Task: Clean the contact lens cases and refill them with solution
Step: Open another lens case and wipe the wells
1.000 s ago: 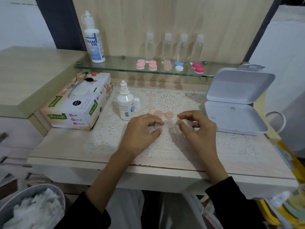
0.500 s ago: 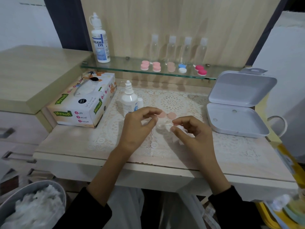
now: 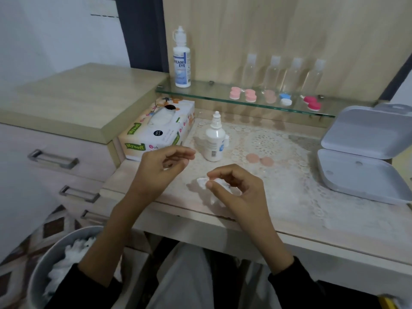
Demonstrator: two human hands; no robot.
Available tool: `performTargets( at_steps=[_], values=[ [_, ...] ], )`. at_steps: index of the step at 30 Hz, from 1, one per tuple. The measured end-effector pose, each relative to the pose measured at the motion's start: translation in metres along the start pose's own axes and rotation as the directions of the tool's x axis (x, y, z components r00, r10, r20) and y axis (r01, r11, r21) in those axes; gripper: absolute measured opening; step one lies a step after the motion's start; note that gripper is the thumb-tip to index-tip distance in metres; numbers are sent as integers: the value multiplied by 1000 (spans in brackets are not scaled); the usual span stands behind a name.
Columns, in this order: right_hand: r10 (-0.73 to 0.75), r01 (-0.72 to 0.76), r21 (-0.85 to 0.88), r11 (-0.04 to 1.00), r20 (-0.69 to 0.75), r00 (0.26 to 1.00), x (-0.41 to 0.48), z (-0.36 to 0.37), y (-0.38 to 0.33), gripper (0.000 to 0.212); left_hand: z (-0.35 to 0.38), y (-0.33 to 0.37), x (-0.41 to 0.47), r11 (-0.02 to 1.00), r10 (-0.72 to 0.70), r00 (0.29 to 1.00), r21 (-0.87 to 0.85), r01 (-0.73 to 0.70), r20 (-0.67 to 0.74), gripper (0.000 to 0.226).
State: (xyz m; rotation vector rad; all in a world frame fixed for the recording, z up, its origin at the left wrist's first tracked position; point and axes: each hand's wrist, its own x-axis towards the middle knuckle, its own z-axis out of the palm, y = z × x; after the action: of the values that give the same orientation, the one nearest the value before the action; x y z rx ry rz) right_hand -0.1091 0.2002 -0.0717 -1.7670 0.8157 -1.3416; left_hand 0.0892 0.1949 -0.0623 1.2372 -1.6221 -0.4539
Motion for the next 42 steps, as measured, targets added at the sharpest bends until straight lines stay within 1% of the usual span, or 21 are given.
performTargets(
  at_steps=[5, 9, 11, 14, 18, 21, 24, 26, 29, 34, 37, 39, 42],
  values=[
    [7, -11, 51, 999, 81, 997, 1, 40, -6, 16, -39, -12, -16, 993, 65, 991, 101, -53, -116, 18],
    [-7, -6, 93, 996, 138, 990, 3, 70, -11, 14, -66, -24, -28, 991, 12, 979, 131, 16, -206, 21],
    [-10, -12, 128, 992, 171, 985, 4, 86, -13, 11, -80, -30, -36, 990, -11, 975, 131, 41, -222, 21],
    [-14, -21, 158, 987, 215, 976, 5, 111, -12, 13, -103, -37, -47, 988, -19, 971, 145, 55, -237, 18],
    [-94, 68, 110, 992, 249, 964, -1, 151, -8, 14, -131, -48, -66, 977, -56, 955, 180, 113, -292, 19],
    [-131, 103, 115, 988, 268, 955, -7, 182, -6, 9, -149, -60, -82, 968, -76, 938, 199, 151, -338, 18],
    [-162, 136, 103, 985, 303, 939, -14, 211, -1, 10, -164, -73, -101, 961, -95, 924, 208, 182, -370, 16],
    [-129, 102, 96, 990, 350, 928, -17, 228, 5, 12, -172, -81, -115, 955, -116, 916, 210, 209, -384, 16],
    [-62, 29, 84, 996, 422, 905, -22, 252, 15, 10, -182, -91, -133, 943, -188, 895, 179, 279, -404, 17],
    [33, -65, 49, 997, 489, 872, -31, 286, 32, 12, -193, -111, -159, 922, -254, 871, 166, 349, -421, 22],
    [142, -183, 15, 983, 571, 809, -38, 303, 45, 14, -198, -124, -172, 911, -287, 860, 157, 382, -422, 24],
    [205, -236, -30, 971, 607, 768, -44, 310, 52, 15, -200, -129, -179, 904, -288, 861, 178, 390, -420, 30],
    [247, -259, -68, 964, 602, 760, -48, 312, 58, 18, -200, -133, -186, 894, -303, 853, 184, 409, -425, 38]
  ],
)
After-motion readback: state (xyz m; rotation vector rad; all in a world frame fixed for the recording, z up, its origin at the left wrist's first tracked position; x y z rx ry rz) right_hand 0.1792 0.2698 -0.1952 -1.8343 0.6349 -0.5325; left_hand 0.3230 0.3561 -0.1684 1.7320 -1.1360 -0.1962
